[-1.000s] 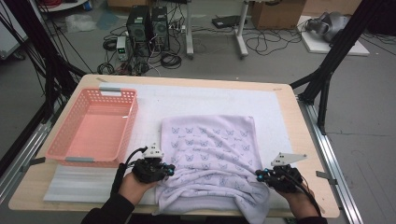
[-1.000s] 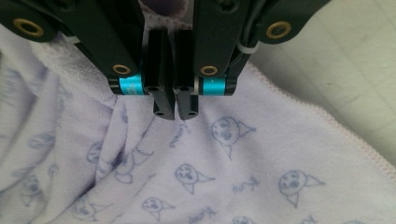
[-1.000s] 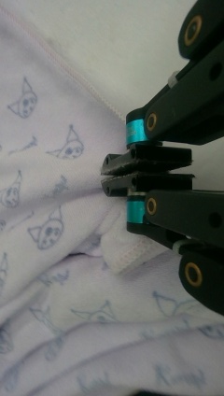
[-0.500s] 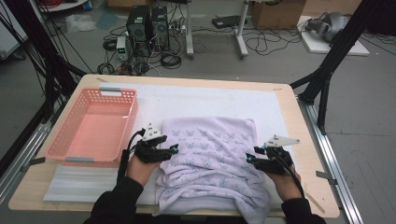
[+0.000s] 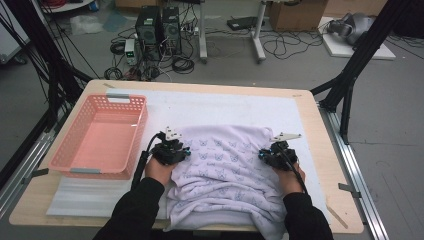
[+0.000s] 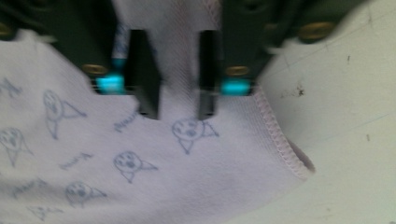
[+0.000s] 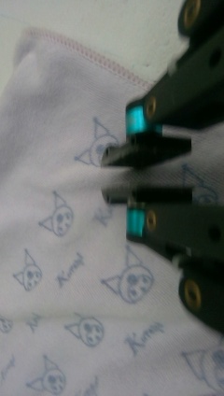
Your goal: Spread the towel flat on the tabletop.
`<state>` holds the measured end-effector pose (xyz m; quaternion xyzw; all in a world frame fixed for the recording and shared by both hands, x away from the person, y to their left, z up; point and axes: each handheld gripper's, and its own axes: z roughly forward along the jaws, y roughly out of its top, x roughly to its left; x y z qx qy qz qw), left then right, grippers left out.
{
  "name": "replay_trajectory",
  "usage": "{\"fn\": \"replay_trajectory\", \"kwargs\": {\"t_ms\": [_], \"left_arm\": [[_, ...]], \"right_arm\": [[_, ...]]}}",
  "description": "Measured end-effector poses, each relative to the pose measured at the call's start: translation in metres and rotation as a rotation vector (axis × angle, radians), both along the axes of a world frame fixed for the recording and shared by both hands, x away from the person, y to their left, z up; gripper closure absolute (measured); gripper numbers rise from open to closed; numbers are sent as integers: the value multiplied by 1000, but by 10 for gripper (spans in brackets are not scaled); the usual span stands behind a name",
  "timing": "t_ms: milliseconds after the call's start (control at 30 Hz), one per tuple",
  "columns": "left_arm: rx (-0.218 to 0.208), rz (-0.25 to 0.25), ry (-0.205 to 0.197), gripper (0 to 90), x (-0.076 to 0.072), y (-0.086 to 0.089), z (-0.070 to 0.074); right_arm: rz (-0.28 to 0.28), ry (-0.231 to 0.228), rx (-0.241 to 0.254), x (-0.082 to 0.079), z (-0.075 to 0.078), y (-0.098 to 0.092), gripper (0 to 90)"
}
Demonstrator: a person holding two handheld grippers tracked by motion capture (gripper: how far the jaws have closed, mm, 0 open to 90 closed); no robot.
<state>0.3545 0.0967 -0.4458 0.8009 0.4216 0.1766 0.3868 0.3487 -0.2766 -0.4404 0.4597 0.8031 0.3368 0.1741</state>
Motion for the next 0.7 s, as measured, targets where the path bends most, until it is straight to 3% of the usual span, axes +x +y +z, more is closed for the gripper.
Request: {"fn": "replay_trajectory", "kwargs": {"t_ms": [33,67,167,233,333,433,600,667,700], "left_arm": [[17,-13,-1,866,-2,0,1],[23,-12,11,872,-3,-1,2],[16,-33,29,878,-11,-1,6],[4,-55,34,879,-17,1,8],[3,-87,60,879,-27,4,11],[-38,-102,93,878,-36,8,11],[-69,-132,132,869,-46,11,6],[-81,-115,121,803,-45,10,7],[-84,-93,110,676,-43,9,9]], "right_arm": [[6,3,-7,0,0,0,879],[12,6,-9,-1,1,0,887],[35,22,-20,-7,4,-1,889],[57,9,-22,-14,7,-4,889],[68,17,-4,-26,11,-12,889],[84,35,-3,-37,13,-20,888],[120,61,-8,-53,14,-27,884],[124,66,-12,-55,14,-27,864],[124,63,-12,-54,13,-27,825]]}}
